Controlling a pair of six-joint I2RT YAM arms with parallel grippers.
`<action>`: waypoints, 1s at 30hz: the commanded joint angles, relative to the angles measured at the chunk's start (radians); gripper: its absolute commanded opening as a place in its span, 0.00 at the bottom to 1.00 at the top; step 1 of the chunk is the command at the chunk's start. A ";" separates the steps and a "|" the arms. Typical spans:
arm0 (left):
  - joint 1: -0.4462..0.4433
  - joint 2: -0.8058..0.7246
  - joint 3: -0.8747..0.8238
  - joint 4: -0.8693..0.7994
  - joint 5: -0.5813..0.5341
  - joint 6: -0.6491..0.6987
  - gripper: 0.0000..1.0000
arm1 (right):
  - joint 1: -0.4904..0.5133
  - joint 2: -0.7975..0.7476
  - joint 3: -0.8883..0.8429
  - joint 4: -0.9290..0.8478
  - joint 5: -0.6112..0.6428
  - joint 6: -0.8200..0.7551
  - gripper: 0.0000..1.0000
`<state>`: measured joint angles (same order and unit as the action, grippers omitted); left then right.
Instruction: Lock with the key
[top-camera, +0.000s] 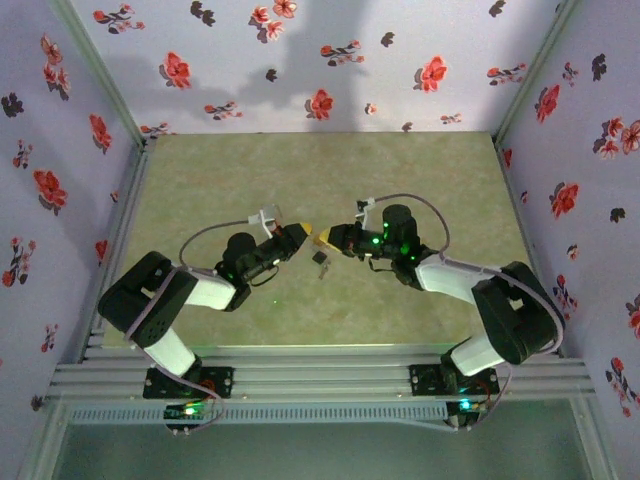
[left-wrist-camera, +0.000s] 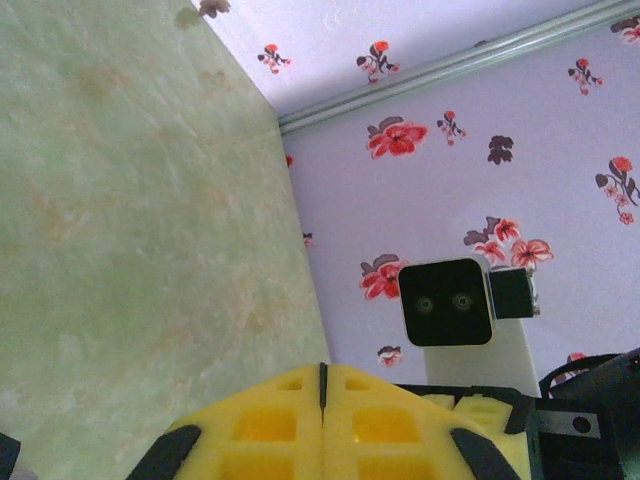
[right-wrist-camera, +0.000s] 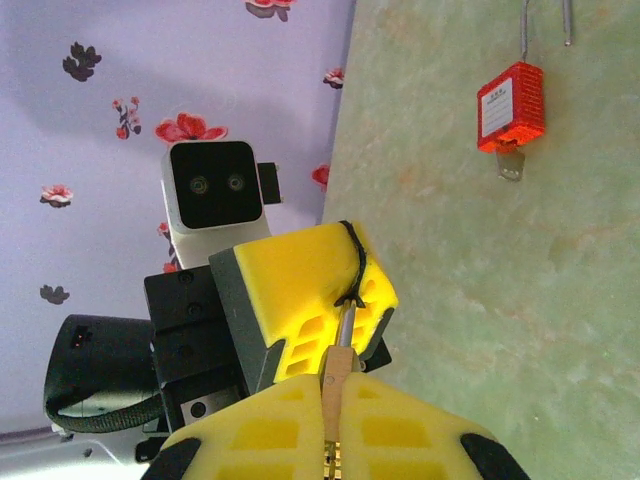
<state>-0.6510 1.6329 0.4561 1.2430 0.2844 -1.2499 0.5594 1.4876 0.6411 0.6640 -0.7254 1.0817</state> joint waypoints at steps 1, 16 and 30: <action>-0.106 -0.021 0.007 0.021 0.183 0.008 0.00 | 0.034 0.026 0.053 0.196 0.026 0.021 0.00; -0.116 -0.028 0.025 0.038 0.203 -0.035 0.00 | 0.035 0.039 0.038 0.215 0.030 0.020 0.00; -0.116 -0.030 0.044 0.039 0.213 -0.071 0.15 | 0.037 0.029 0.025 0.207 0.032 0.015 0.00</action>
<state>-0.6598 1.6234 0.4667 1.2449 0.2474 -1.3029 0.5625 1.5150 0.6407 0.7441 -0.7258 1.1015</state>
